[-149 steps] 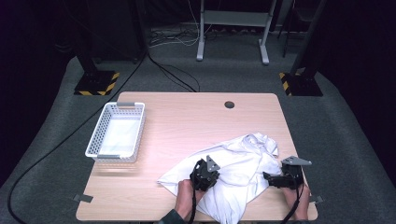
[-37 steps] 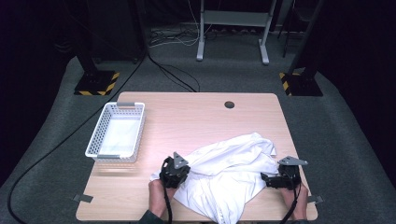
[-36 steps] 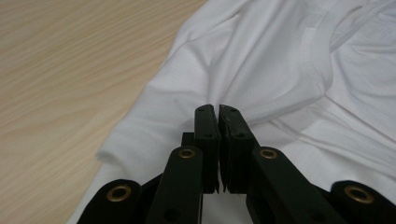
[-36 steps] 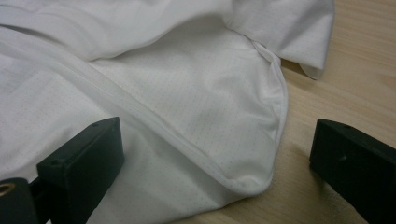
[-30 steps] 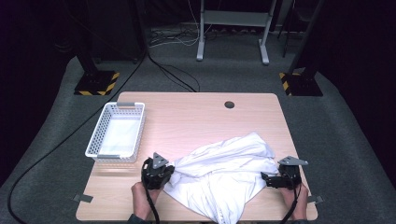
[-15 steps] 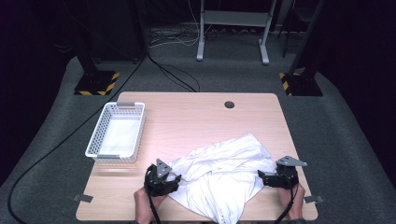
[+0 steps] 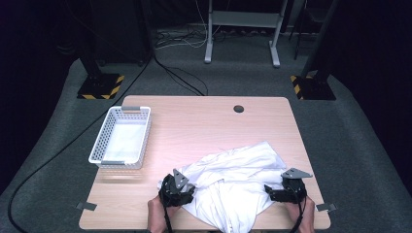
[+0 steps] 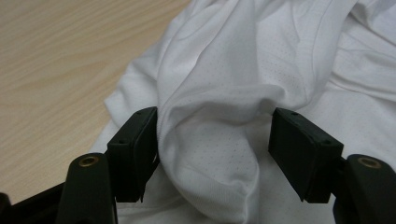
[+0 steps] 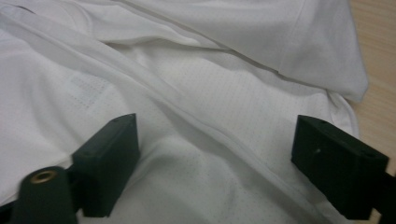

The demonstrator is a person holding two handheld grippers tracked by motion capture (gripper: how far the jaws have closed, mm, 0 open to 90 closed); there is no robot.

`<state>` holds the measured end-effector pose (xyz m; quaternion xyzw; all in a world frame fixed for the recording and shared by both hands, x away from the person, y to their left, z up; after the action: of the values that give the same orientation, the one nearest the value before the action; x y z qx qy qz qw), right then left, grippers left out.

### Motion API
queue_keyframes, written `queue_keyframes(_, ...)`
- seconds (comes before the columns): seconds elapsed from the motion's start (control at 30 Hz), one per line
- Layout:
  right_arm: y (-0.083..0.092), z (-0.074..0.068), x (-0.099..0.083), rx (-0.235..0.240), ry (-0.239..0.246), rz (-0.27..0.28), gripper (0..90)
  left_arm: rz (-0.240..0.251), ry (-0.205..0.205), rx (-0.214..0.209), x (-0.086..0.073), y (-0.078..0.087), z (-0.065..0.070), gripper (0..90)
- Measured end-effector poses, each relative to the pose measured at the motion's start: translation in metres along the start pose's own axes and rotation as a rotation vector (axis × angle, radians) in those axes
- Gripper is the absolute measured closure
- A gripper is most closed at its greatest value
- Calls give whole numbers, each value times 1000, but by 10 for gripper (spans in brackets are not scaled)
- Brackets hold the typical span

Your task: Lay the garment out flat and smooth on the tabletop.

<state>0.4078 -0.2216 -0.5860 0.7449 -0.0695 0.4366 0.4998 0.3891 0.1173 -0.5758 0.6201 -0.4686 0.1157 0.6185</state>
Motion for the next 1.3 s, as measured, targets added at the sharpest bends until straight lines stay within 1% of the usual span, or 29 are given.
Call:
queue_keyframes(0.03, 3, 0, 2, -10, 18, -1, 196, 15, -4, -2, 3, 3, 1, 333)
queue_keyframes(0.07, 7, 0, 7, -29, 36, 14, 215, 27, -3, -13, 6, 7, 3, 337)
queue_keyframes(0.1, 10, -2, 14, -22, 48, 36, 231, 33, -8, -34, 9, 9, 6, 342)
queue_keyframes(0.13, 11, -6, 23, -4, 52, 54, 255, 38, -12, -60, 12, 11, 9, 342)
queue_keyframes(0.17, 11, -11, 32, 11, 60, 63, 274, 40, -19, -72, 14, 11, 12, 345)
queue_keyframes(0.23, 3, -23, 48, 49, 81, 54, 316, 37, -29, -93, 18, 7, 19, 353)
queue_keyframes(0.3, -11, -33, 57, 65, 101, 27, 372, 23, -44, -114, 20, 1, 25, 373)
queue_keyframes(0.33, -19, -37, 59, 76, 103, 6, 394, 19, -51, -123, 21, -2, 28, 385)
queue_keyframes(0.37, -27, -39, 60, 81, 100, -10, 427, 7, -60, -120, 21, -5, 30, 397)
queue_keyframes(0.43, -41, -42, 59, 96, 86, -47, 449, -17, -75, -109, 21, -11, 32, 431)
queue_keyframes(0.47, -46, -41, 57, 98, 72, -61, 462, -27, -75, -97, 21, -14, 31, 453)
queue_keyframes(0.5, -50, -40, 56, 105, 55, -70, 508, -32, -71, -96, 21, -16, 29, 492)
queue_keyframes(0.53, -52, -39, 55, 104, 41, -68, 555, -30, -57, -99, 21, -17, 28, 540)
queue_keyframes(0.6, -51, -37, 54, 100, 37, -56, 658, -28, -32, -110, 21, -18, 24, 632)
queue_keyframes(0.7, -50, -37, 54, 105, 30, -45, 807, -24, -5, -126, 22, -19, 20, 730)
queue_keyframes(0.73, -50, -37, 54, 104, 33, -44, 840, -17, 4, -133, 23, -18, 20, 752)
queue_keyframes(0.83, -48, -39, 54, 99, 44, -29, 858, -6, 13, -140, 25, -15, 18, 783)
queue_keyframes(0.87, -47, -40, 55, 92, 52, -19, 863, 7, 20, -152, 28, -12, 17, 783)
queue_keyframes(0.93, -38, -43, 61, 68, 77, 23, 868, 24, 31, -157, 31, -9, 15, 791)
queue_keyframes(0.97, -36, -43, 63, 65, 81, 32, 868, 31, 36, -156, 34, -8, 13, 792)
queue_keyframes(1.0, -34, -43, 66, 61, 85, 41, 869, 46, 52, -155, 41, -7, 6, 791)
queue_keyframes(1.07, -33, -41, 75, 57, 90, 54, 869, 59, 69, -158, 50, -7, -1, 791)
queue_keyframes(1.17, -36, -37, 91, 50, 102, 61, 869, 64, 86, -156, 64, -12, -13, 791)
queue_keyframes(1.2, -37, -35, 96, 53, 100, 59, 868, 68, 100, -160, 69, -13, -16, 791)
queue_keyframes(1.23, -38, -34, 103, 60, 95, 62, 867, 65, 100, -162, 72, -15, -19, 791)
queue_keyframes(1.3, -42, -32, 112, 70, 84, 43, 863, 68, 116, -179, 79, -18, -24, 790)
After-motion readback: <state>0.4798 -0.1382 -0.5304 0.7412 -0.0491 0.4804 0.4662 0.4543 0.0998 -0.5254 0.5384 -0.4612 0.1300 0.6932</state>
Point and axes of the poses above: each handheld gripper's, and its own axes: y roughly backward along the jaws, x roughly out of its top, z roughly to its right, the point moved 9 cm from there along -y, roughly forward along the jaws, and after that the axes turned 10 degrees about x, right-handed, at the moved point
